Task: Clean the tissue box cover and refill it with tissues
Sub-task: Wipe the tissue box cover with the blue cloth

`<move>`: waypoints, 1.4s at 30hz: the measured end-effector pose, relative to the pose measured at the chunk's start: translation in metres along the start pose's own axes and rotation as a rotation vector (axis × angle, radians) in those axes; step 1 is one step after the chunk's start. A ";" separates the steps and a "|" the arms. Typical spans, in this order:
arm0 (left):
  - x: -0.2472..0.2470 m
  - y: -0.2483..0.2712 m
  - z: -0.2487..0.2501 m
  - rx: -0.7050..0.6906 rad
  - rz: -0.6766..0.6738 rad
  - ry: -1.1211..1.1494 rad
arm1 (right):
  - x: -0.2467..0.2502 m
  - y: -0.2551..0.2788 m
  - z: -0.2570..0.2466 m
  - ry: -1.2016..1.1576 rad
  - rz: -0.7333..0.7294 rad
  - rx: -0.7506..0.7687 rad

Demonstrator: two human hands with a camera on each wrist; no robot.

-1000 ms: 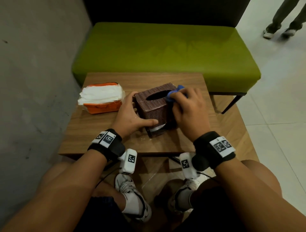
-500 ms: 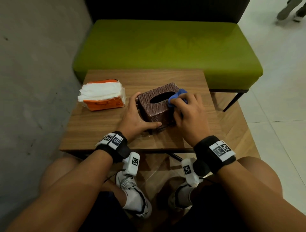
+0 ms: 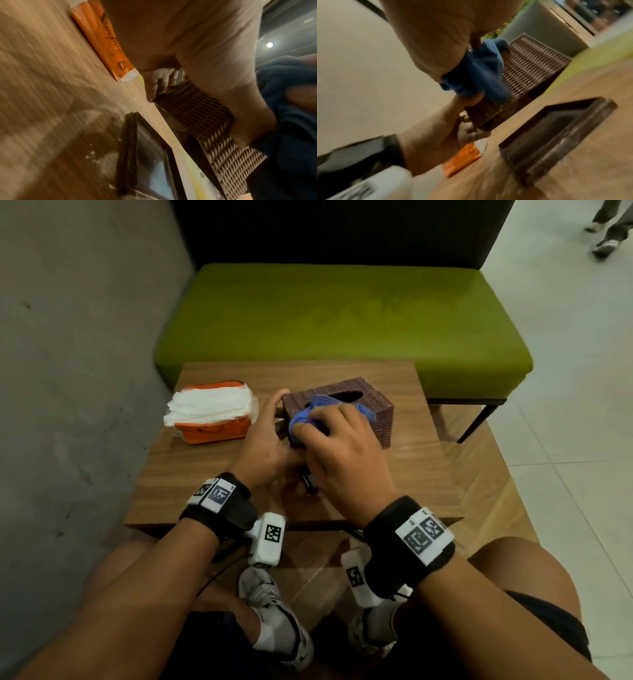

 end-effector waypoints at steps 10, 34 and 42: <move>0.031 0.012 0.001 0.008 -0.006 0.216 | 0.048 0.003 0.084 -0.553 0.129 -0.338; 0.020 0.013 0.043 -0.395 0.236 -0.513 | 0.067 -0.021 -0.023 -0.197 0.161 0.011; 0.019 0.012 0.023 -0.347 0.153 -0.410 | 0.077 -0.031 0.045 -0.124 0.168 -0.231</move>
Point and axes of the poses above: each hand's wrist, its own y-axis away from the middle knuckle, its own x-axis out of the back of the hand, z = x × y, the point moved 5 cm from there along -y, towards the middle knuckle, and after that the axes turned 8 degrees about -z, right-handed, at the moved point
